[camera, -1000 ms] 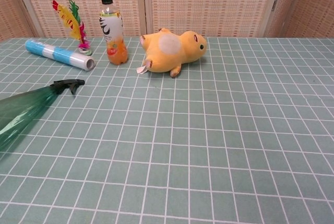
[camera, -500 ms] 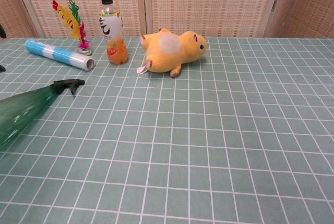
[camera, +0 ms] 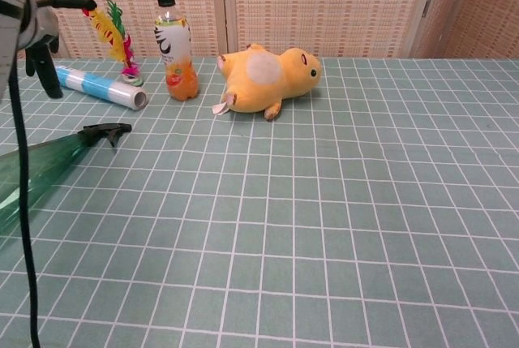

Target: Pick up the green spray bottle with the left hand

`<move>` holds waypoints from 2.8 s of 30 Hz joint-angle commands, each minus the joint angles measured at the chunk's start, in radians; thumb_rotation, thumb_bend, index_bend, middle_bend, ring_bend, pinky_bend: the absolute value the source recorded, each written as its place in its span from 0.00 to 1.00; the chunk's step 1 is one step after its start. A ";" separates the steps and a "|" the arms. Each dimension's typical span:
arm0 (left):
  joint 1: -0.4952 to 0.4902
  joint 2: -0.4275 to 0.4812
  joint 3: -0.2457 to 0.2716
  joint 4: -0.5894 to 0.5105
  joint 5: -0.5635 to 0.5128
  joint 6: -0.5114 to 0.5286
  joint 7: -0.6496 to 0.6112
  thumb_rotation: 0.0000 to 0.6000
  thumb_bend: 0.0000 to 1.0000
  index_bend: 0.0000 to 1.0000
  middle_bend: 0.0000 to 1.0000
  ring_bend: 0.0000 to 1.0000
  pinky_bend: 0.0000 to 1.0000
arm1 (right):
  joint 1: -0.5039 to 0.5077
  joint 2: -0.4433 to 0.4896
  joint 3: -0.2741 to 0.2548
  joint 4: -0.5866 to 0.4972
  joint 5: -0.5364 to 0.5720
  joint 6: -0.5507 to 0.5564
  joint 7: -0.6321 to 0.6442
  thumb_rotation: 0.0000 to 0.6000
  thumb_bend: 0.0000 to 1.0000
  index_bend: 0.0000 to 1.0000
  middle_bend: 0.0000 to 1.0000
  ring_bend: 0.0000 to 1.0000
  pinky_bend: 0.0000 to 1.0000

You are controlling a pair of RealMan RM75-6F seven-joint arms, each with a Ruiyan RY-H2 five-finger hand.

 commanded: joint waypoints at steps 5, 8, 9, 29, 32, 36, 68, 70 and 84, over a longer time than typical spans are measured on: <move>-0.002 -0.093 -0.009 0.145 -0.021 -0.077 -0.040 1.00 0.23 0.10 0.32 0.25 0.12 | 0.000 0.001 0.000 0.000 0.002 -0.002 0.002 1.00 0.00 0.37 0.42 0.23 0.34; 0.007 -0.125 -0.006 0.187 0.004 -0.116 -0.084 1.00 0.23 0.07 0.31 0.25 0.10 | 0.000 0.001 -0.001 0.000 0.001 -0.001 0.003 1.00 0.00 0.37 0.42 0.23 0.34; 0.009 -0.135 -0.001 0.202 0.016 -0.129 -0.095 1.00 0.23 0.07 0.30 0.24 0.09 | 0.000 0.001 -0.001 0.000 0.001 -0.001 0.003 1.00 0.00 0.37 0.42 0.23 0.34; 0.077 -0.176 -0.039 0.383 0.041 -0.266 -0.162 1.00 0.22 0.02 0.19 0.17 0.09 | -0.004 -0.002 0.000 0.003 0.005 0.004 0.000 1.00 0.00 0.38 0.42 0.23 0.34; 0.079 -0.166 -0.042 0.370 0.037 -0.239 -0.141 1.00 0.22 0.02 0.20 0.17 0.09 | -0.004 -0.002 -0.001 0.003 0.002 0.006 0.003 1.00 0.00 0.38 0.42 0.23 0.34; 0.076 -0.165 -0.038 0.374 0.051 -0.198 -0.125 1.00 0.22 0.03 0.22 0.19 0.11 | -0.004 -0.001 -0.002 0.008 -0.002 0.008 0.014 1.00 0.00 0.38 0.42 0.23 0.34; 0.083 -0.240 -0.138 0.470 0.005 -0.220 -0.102 1.00 0.22 0.00 0.24 0.20 0.13 | -0.003 0.001 -0.003 0.011 -0.002 0.006 0.023 1.00 0.00 0.38 0.43 0.24 0.34; 0.077 -0.246 -0.143 0.474 0.004 -0.219 -0.098 1.00 0.22 0.00 0.24 0.20 0.13 | -0.003 0.001 -0.003 0.009 -0.001 0.005 0.022 1.00 0.00 0.38 0.43 0.24 0.34; 0.088 -0.269 -0.164 0.510 -0.009 -0.231 -0.086 1.00 0.22 0.02 0.26 0.20 0.13 | -0.003 0.001 -0.003 0.012 -0.002 0.006 0.028 1.00 0.00 0.38 0.43 0.24 0.34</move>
